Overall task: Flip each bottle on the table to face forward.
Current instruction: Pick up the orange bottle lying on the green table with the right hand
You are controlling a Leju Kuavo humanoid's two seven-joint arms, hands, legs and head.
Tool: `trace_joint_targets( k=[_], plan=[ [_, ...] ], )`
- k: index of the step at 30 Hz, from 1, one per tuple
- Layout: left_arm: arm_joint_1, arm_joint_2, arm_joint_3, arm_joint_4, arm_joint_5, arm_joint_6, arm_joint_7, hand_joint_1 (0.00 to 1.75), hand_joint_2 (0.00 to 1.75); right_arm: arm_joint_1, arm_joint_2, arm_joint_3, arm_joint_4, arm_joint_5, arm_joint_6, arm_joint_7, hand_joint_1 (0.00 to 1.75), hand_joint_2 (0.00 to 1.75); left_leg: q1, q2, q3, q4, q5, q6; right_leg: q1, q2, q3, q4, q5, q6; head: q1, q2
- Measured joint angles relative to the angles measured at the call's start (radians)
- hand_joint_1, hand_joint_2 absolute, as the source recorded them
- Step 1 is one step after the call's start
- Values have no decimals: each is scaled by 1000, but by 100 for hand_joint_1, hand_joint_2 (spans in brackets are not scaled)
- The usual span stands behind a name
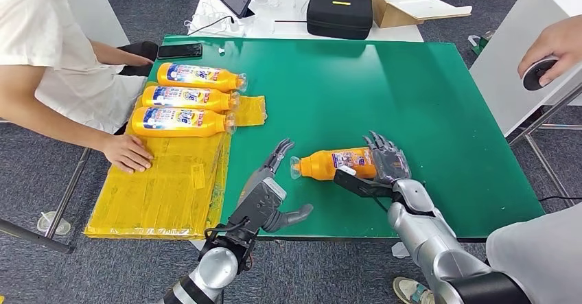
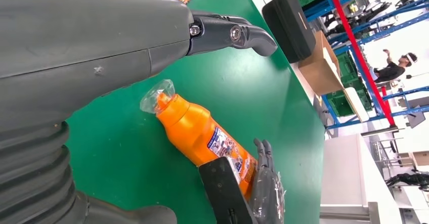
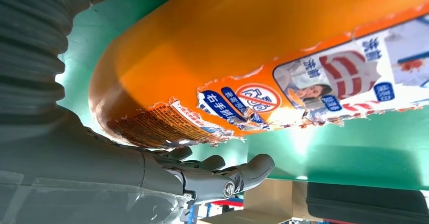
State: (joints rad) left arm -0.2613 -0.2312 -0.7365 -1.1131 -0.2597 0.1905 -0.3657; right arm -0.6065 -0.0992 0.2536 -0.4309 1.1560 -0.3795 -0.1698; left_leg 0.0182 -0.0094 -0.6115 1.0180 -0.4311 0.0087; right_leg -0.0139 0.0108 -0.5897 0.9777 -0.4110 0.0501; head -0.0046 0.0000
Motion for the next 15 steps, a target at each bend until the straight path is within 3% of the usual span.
trace_joint_targets(
  k=[2,6,8,12,15],
  plan=[
    [0,0,-1,0,1,-2,-1,0,175,-3,0,5,2,10,16,6,0,175,0,0,1,0,0,0,0,0,1,0,0,0,0,0],
    [-1,0,-6,0,5,-7,-4,0,175,-11,-2,23,9,37,46,18,175,175,0,1,4,0,0,0,0,0,3,-1,0,0,0,0],
    [-4,0,-8,1,11,-18,-9,0,175,-12,-10,34,13,41,86,-22,175,175,0,1,6,0,-1,0,0,0,3,-1,0,0,0,0],
    [-20,-2,-23,14,34,-47,-29,0,175,-30,-48,59,29,10,259,-236,175,175,0,1,13,0,-2,0,0,0,3,-2,-1,0,1,0],
    [-27,-7,-26,24,42,-55,-39,0,175,-42,-69,77,38,3,320,-293,175,175,0,2,19,0,-5,0,0,1,10,-2,-1,0,0,0]
  ],
)
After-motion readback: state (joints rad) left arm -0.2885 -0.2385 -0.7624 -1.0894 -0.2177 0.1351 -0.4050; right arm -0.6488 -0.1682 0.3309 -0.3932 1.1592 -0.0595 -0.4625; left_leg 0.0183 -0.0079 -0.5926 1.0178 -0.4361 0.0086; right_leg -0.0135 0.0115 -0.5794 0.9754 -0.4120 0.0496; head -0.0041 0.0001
